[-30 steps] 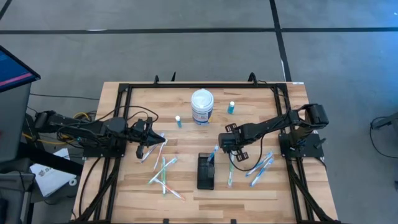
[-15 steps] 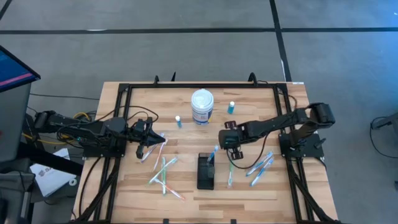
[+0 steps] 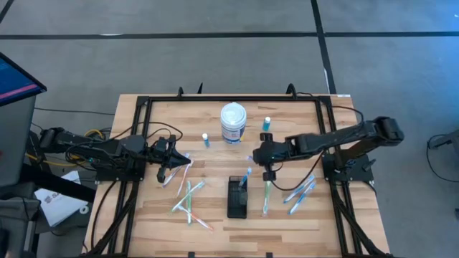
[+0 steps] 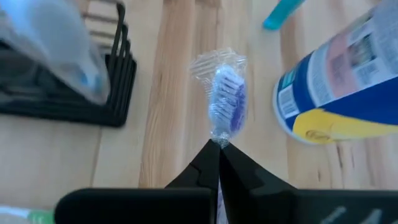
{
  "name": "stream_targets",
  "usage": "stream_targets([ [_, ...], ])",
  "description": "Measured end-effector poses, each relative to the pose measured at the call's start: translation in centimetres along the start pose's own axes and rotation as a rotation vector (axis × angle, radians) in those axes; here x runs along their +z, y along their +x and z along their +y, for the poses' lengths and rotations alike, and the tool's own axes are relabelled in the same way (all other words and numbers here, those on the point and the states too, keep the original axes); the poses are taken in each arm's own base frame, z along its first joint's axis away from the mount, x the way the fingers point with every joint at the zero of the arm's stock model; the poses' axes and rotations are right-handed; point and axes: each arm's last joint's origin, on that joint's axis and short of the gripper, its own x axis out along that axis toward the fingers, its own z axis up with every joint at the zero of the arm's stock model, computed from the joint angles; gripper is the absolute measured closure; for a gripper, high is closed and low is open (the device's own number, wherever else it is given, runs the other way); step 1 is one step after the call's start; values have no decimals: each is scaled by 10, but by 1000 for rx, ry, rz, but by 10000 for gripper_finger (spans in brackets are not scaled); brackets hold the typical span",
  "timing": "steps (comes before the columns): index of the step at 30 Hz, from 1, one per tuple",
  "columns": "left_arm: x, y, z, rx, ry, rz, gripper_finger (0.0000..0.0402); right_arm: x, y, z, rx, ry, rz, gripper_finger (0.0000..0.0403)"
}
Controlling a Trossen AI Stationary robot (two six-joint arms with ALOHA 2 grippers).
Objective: Pick & Place toothbrushing station
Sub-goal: Put the right violet toothbrush into the black mesh organizer
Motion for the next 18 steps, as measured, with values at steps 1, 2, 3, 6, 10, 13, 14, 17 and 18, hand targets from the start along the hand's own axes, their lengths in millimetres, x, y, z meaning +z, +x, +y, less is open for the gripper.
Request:
stream_targets([
  [1,0,0,0,0,0,0,393,1,-1,-1,-3,9,-14,403],
  [2,0,0,0,0,0,0,393,2,-3,-1,-5,19,-28,403],
  [3,0,0,0,0,0,0,393,3,-4,-1,-6,28,-39,403],
  [6,0,0,0,0,0,0,393,7,-5,-2,-9,49,-79,403],
  [10,0,0,0,-1,0,-5,393,12,-7,-3,-12,66,-134,403],
  [13,2,0,0,-4,0,-16,393,16,-11,-5,-17,79,-174,403],
  [14,2,1,0,-5,0,-23,393,18,-13,-6,-20,87,-200,403],
  [17,5,3,-1,-13,2,-53,393,22,-20,-10,-29,104,-259,403],
  [18,5,5,-1,-15,2,-61,393,24,-23,-12,-34,112,-284,403],
])
